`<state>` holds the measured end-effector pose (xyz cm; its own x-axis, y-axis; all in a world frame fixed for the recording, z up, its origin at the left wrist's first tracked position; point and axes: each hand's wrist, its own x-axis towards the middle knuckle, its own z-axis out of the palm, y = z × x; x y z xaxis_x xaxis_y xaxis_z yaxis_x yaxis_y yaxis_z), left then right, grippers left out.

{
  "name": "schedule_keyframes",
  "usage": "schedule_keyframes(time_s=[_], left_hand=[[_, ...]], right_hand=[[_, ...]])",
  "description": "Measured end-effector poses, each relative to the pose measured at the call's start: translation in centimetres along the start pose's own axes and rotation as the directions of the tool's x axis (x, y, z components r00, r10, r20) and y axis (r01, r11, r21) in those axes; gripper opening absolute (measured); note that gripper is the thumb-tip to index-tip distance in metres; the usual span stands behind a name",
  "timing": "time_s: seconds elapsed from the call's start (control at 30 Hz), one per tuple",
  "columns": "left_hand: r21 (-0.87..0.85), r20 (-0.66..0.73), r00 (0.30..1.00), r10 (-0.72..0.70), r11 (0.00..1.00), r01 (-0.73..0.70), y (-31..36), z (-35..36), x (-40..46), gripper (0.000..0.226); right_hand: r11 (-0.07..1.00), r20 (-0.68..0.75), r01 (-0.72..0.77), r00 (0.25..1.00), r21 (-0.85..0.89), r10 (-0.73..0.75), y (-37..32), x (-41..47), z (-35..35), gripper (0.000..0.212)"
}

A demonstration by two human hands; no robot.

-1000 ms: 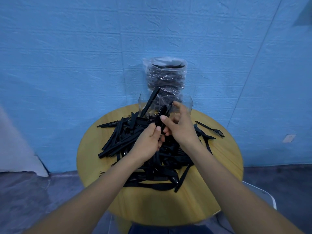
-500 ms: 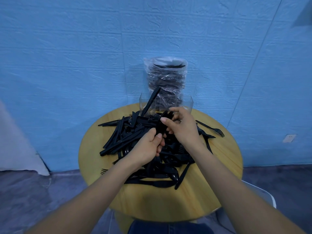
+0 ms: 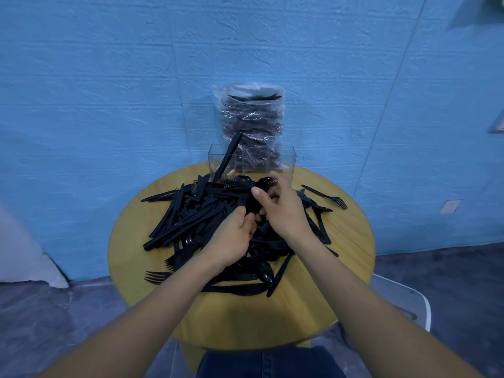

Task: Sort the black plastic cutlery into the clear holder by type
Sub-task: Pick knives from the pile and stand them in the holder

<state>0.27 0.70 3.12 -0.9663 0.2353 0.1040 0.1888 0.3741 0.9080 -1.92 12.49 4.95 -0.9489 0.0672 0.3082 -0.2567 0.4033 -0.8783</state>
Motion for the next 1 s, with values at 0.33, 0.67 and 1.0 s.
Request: schedule_keyframes(time_s=[0.33, 0.67, 1.0], left_hand=[[-0.044, -0.052, 0.997, -0.062, 0.997, 0.059, 1.0, 3.9, 2.6, 0.033], [-0.072, -0.017, 0.997, -0.076, 0.995, 0.075, 1.1, 6.4, 4.3, 0.024], [-0.063, 0.002, 0.997, -0.082, 0.995, 0.082, 1.1, 6.5, 4.4, 0.028]], right_hand=[[0.88, -0.195, -0.346, 0.935, -0.326, 0.296, 7.4, 0.8, -8.4, 0.019], [0.732, -0.015, -0.427, 0.869, -0.531, 0.495, 10.1, 3.4, -8.1, 0.038], [0.733, 0.056, -0.429, 0.843, -0.527, 0.534, 9.6, 3.0, -8.9, 0.034]])
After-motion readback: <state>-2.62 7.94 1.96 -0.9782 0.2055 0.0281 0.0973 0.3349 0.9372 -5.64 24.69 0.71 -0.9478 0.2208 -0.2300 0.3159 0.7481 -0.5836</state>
